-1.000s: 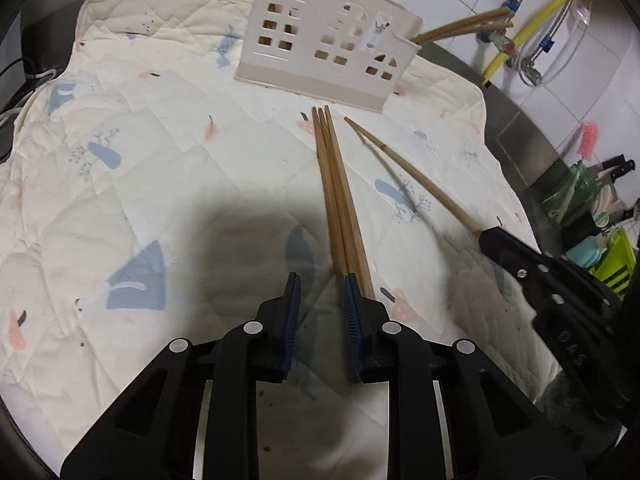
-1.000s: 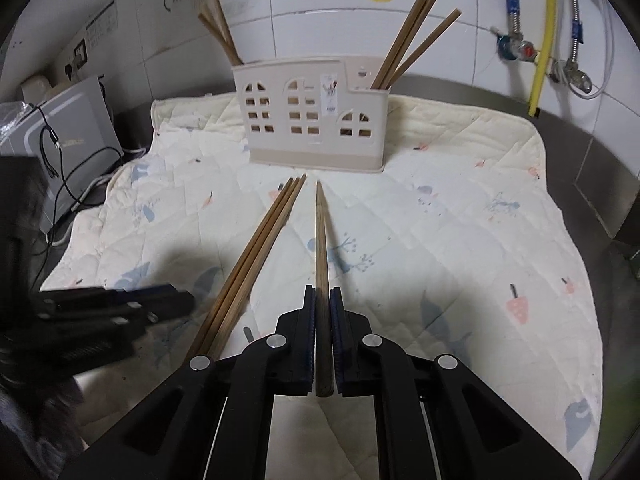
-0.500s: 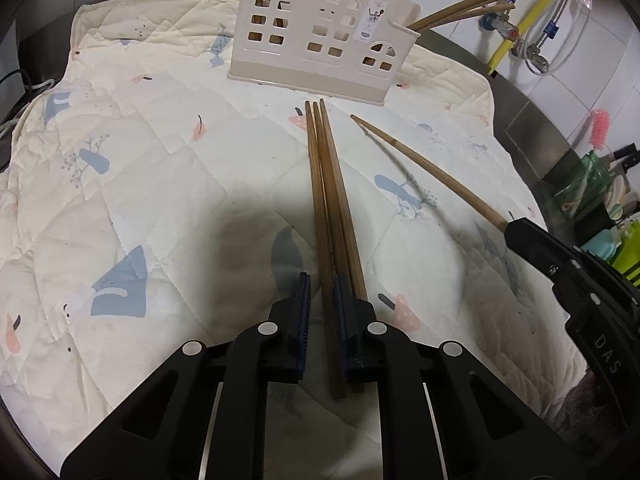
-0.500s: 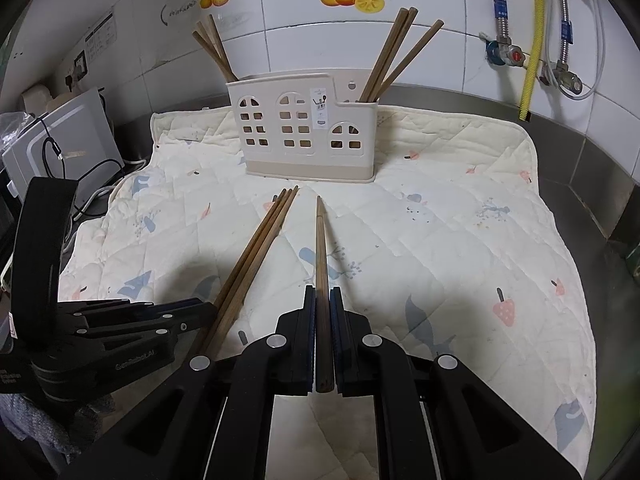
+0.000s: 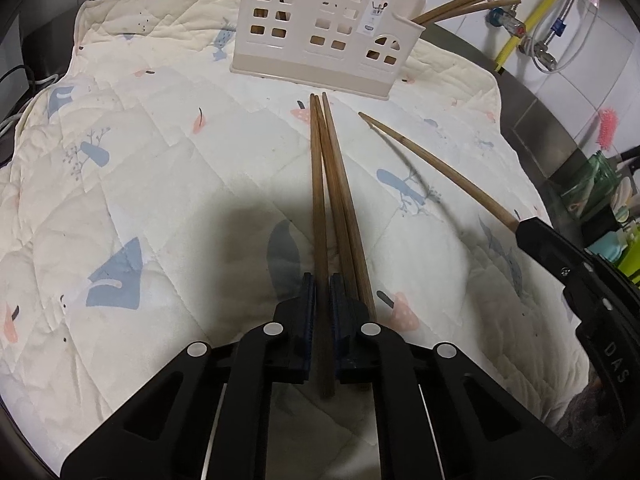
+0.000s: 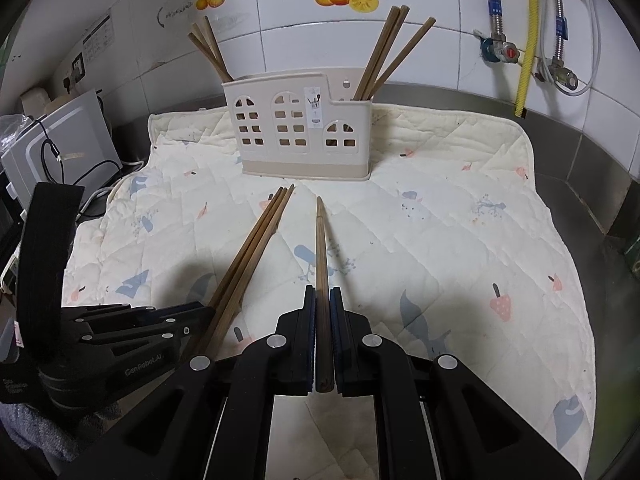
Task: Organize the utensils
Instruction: 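Raise both chopsticks over the white holder, drop them in, open both tools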
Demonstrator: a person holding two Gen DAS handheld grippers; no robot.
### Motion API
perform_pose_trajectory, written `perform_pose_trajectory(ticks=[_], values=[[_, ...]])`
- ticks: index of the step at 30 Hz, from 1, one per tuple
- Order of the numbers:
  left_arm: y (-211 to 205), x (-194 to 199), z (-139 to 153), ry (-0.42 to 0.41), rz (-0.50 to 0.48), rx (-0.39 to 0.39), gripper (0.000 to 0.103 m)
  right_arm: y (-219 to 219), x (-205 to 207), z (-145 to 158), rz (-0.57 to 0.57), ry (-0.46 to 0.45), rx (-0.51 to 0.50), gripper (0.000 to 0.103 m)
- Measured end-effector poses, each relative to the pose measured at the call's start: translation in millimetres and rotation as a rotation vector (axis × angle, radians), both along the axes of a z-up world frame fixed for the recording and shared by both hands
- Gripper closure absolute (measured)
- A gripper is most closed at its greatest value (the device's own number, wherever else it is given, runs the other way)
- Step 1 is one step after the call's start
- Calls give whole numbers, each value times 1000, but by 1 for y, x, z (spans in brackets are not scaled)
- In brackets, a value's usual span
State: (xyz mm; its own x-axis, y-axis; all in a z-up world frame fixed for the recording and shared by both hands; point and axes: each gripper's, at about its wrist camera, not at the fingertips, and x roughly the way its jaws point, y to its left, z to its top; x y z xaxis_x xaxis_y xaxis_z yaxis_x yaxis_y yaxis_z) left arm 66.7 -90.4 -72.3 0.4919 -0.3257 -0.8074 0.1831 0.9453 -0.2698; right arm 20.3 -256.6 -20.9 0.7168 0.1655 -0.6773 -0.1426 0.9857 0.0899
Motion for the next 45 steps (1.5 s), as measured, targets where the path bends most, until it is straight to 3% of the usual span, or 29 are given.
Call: perform_pose_trajectory(ticks=[6, 16, 34, 45], values=[[11, -3, 28, -56, -19, -3, 97, -2, -5, 21, 1, -52, -11, 96], [36, 2, 103, -258, -17, -22, 97, 1, 10, 75, 37, -158, -45, 96], [37, 40, 198, -413, -119, 16, 98, -7, 78, 180, 138, -180, -57, 96], [29, 68, 275, -573, -125, -13, 98, -18, 117, 229, 91, -217, -71, 96]])
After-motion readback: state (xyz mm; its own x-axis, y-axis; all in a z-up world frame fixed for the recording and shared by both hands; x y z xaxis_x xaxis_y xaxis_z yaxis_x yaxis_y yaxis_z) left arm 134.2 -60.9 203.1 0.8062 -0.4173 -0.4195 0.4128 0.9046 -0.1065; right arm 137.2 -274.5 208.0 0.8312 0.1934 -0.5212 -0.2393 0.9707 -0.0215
